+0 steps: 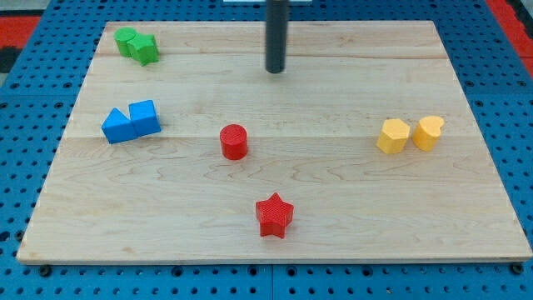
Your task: Place the red circle top left to the red star
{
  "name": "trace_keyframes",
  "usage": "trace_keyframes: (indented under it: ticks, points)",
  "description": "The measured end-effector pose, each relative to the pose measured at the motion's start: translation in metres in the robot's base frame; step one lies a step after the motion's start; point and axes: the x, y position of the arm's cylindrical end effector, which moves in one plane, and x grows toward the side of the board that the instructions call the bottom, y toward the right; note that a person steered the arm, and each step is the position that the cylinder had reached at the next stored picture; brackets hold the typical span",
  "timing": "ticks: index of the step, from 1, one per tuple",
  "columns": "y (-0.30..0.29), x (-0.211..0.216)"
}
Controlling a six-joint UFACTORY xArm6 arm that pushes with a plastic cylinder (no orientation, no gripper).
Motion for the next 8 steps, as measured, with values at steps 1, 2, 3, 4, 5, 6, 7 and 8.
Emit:
trace_keyframes:
  ticks: [1,2,3,4,5,6,7,8]
  points:
    - [-0.046,0.038]
    - [-0.047,0.082]
    - [-0.034,0.112]
    - [-0.020,0.138]
    - [-0.020,0.146]
    - [-0.020,0.162]
    - [-0.027,0.139]
    - [-0.048,0.150]
